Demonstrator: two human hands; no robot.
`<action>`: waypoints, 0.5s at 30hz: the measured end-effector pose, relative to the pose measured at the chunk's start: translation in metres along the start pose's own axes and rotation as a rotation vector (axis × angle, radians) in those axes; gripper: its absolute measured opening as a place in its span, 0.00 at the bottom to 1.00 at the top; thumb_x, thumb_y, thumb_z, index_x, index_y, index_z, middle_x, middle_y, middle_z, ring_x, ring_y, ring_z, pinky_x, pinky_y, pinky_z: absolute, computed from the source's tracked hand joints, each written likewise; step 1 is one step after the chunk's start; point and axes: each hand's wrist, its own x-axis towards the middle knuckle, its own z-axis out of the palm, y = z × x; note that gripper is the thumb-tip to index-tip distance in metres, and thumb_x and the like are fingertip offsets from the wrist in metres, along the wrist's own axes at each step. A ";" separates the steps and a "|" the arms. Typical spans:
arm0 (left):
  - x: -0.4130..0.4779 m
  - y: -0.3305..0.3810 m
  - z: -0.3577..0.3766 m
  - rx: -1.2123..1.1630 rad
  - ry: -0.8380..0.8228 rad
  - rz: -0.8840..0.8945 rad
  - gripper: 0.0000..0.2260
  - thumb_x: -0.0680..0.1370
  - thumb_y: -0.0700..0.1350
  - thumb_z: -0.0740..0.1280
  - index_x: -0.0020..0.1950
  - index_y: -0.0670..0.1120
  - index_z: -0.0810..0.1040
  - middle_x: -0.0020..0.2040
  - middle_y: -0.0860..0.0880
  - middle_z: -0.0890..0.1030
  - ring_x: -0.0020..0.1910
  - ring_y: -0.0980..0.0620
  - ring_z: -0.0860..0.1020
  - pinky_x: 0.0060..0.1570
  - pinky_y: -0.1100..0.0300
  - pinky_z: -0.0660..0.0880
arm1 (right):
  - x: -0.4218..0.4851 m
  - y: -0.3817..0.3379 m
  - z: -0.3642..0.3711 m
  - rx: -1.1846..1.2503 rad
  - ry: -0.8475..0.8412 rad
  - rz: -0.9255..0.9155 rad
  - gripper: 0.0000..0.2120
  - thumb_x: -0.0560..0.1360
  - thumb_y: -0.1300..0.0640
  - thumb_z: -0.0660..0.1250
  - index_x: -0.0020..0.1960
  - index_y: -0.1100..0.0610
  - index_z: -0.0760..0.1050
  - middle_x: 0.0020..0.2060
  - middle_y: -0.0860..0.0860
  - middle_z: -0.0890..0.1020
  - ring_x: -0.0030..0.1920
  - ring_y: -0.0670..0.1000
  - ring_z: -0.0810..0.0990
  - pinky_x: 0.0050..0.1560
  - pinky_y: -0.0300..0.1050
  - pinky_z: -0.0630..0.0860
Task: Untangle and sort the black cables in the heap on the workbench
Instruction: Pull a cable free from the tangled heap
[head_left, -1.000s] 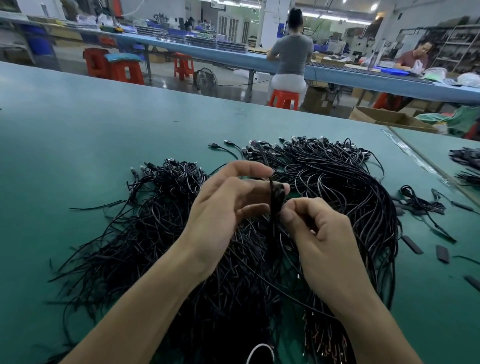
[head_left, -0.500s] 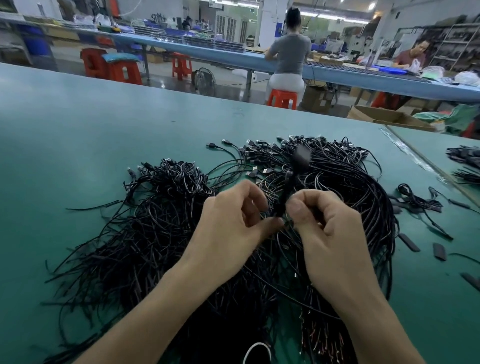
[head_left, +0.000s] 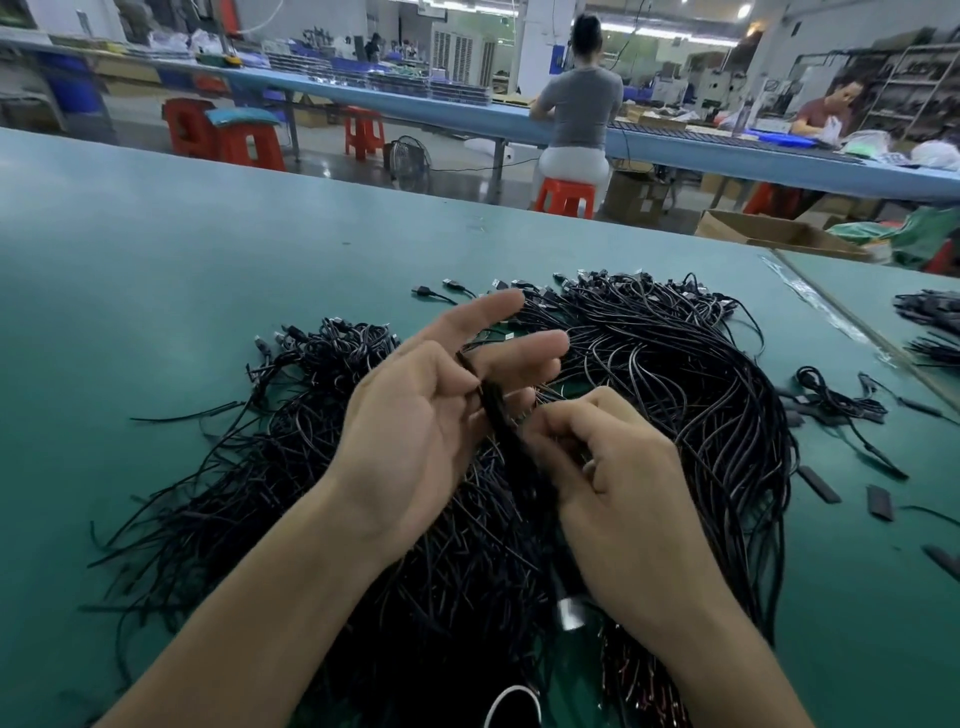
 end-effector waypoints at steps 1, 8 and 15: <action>-0.001 0.002 0.001 -0.018 -0.069 0.006 0.26 0.72 0.39 0.55 0.70 0.44 0.72 0.59 0.38 0.83 0.60 0.44 0.80 0.62 0.50 0.73 | -0.001 0.001 0.002 -0.031 0.012 0.000 0.07 0.78 0.58 0.69 0.45 0.47 0.80 0.42 0.41 0.76 0.43 0.44 0.77 0.39 0.42 0.76; -0.006 0.002 0.001 -0.203 -0.246 0.013 0.27 0.81 0.66 0.41 0.79 0.60 0.57 0.58 0.39 0.83 0.58 0.42 0.82 0.64 0.46 0.67 | -0.001 0.003 0.005 -0.020 0.050 0.015 0.06 0.79 0.57 0.67 0.47 0.46 0.81 0.45 0.40 0.77 0.46 0.43 0.78 0.42 0.43 0.77; -0.005 -0.016 0.007 0.232 -0.166 0.136 0.24 0.82 0.51 0.58 0.77 0.59 0.56 0.47 0.41 0.86 0.44 0.49 0.86 0.74 0.45 0.59 | 0.000 0.008 0.005 0.059 0.054 0.007 0.17 0.81 0.60 0.63 0.47 0.38 0.81 0.46 0.49 0.77 0.44 0.46 0.79 0.40 0.43 0.79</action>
